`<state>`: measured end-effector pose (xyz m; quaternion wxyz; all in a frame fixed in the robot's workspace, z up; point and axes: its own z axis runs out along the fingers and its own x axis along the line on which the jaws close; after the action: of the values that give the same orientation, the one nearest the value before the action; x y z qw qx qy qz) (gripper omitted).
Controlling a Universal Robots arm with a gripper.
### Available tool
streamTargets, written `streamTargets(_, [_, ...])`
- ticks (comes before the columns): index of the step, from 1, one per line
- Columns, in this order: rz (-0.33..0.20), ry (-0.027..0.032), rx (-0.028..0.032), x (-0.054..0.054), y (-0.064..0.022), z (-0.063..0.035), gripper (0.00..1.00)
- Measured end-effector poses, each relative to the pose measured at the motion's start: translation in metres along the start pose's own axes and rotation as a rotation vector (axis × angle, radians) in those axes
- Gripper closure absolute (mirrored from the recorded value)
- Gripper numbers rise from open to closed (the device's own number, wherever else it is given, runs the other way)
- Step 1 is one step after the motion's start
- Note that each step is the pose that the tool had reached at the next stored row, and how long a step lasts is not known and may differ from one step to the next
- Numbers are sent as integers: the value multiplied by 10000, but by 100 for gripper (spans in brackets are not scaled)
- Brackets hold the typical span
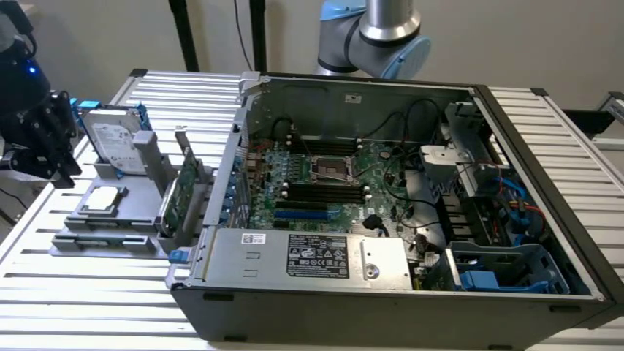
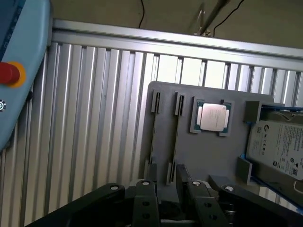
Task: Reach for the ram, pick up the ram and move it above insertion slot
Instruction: 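Pick up the ram and move it above insertion slot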
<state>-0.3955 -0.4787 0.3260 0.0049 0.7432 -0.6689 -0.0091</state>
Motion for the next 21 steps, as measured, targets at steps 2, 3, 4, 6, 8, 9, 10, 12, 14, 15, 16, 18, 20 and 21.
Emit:
streamTargets(2, [78,-1,0,7,-4,35,69])
streamTargets(3, [144,-3,1,8,-4,53,69])
streamTargets(4, [218,-5,2,8,-4,71,69])
streamTargets(6, [380,-8,2,12,-6,108,69])
streamTargets(8, [534,-11,4,15,-6,144,69])
streamTargets(9, [594,-13,5,17,-6,163,69])
streamTargets(10, [641,-13,6,19,-6,181,69])
streamTargets(12, [722,-15,6,24,-6,216,69])
streamTargets(14, [783,-16,7,29,-7,254,69])
streamTargets(15, [806,-16,6,32,-8,272,69])
streamTargets(16, [828,-15,5,35,-8,288,69])
streamTargets(18, [873,-18,7,41,-9,326,69])
streamTargets(20, [909,-18,7,44,-10,361,69])
streamTargets(21, [914,-18,7,44,-10,379,69])
